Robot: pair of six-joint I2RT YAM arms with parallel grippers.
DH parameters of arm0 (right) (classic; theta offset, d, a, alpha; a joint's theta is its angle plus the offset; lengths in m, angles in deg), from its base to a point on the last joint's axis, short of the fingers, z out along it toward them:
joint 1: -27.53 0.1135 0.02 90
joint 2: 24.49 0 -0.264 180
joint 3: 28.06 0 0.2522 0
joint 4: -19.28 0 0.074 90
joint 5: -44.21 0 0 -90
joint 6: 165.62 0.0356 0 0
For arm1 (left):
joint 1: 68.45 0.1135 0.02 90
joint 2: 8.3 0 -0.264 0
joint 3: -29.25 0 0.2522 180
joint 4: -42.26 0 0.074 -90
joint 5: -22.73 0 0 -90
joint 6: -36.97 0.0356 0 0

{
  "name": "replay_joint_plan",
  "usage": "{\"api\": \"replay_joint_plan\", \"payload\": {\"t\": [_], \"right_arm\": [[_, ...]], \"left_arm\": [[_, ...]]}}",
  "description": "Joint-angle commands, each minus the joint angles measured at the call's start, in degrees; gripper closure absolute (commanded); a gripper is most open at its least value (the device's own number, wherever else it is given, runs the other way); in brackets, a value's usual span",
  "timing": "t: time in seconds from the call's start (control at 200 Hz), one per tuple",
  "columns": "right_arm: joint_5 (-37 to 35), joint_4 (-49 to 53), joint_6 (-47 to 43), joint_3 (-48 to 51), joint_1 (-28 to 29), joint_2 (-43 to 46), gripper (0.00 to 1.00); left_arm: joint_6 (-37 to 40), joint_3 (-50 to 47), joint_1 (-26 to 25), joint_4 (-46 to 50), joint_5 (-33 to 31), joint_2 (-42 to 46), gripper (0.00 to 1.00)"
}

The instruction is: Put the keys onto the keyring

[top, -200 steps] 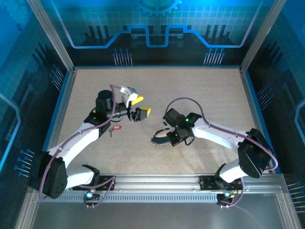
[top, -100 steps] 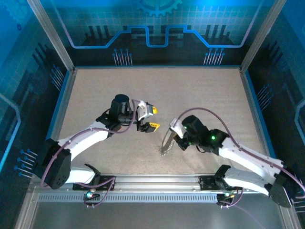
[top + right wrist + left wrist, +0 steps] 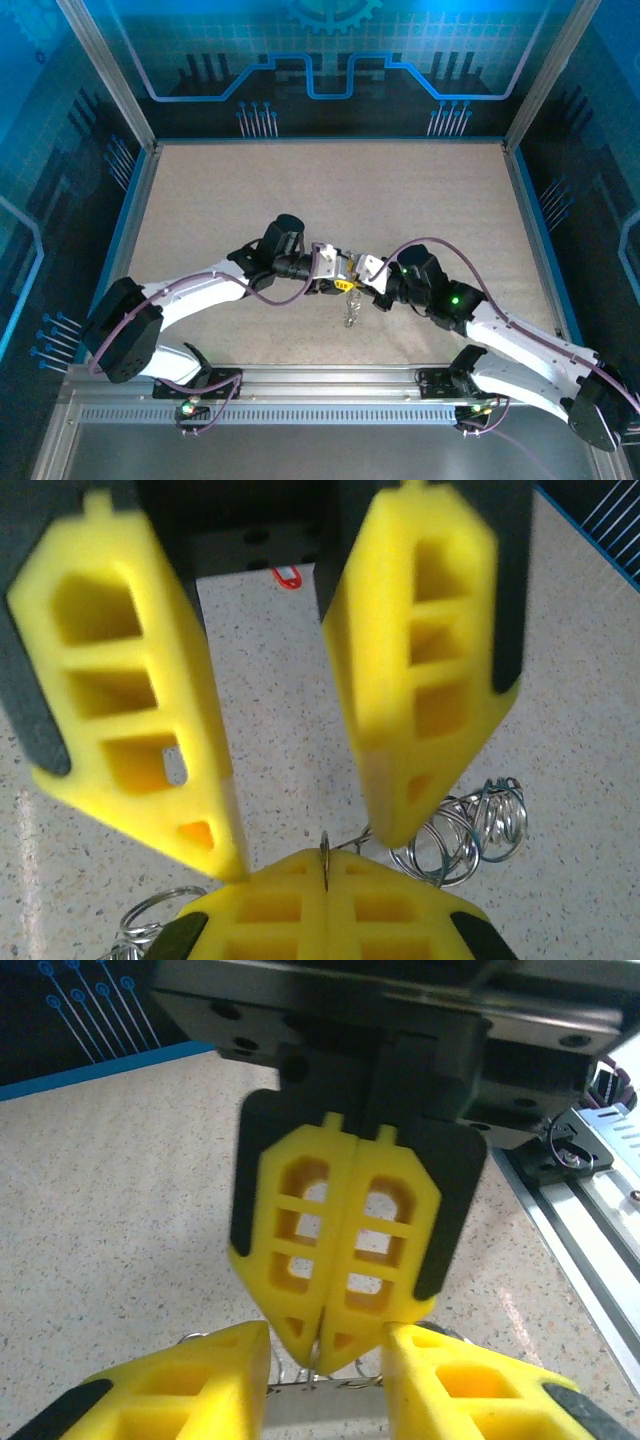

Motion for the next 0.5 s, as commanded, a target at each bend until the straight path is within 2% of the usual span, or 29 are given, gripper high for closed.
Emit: {"api": "replay_joint_plan", "payload": {"t": [0.0,0.135,0.425,0.495], "right_arm": [[5.7,-6.3,-1.4,0.6,-1.0,0.2,1.00],[8.5,-6.5,-2.8,0.7,-0.9,-0.6,1.00],[11.9,-9.2,-5.6,3.0,-1.0,1.5,1.00],[12.8,-10.4,-5.9,3.6,-1.0,1.9,1.00]], "left_arm": [[2.5,-2.4,-1.2,-2.8,-3.4,0.5,0.70],[3.2,-2.7,-1.3,-3.0,-4.2,0.4,0.77],[10.2,-3.0,-1.4,3.5,-6.3,0.7,0.79],[10.8,-3.2,-1.3,3.0,-7.2,0.4,0.82]]}}
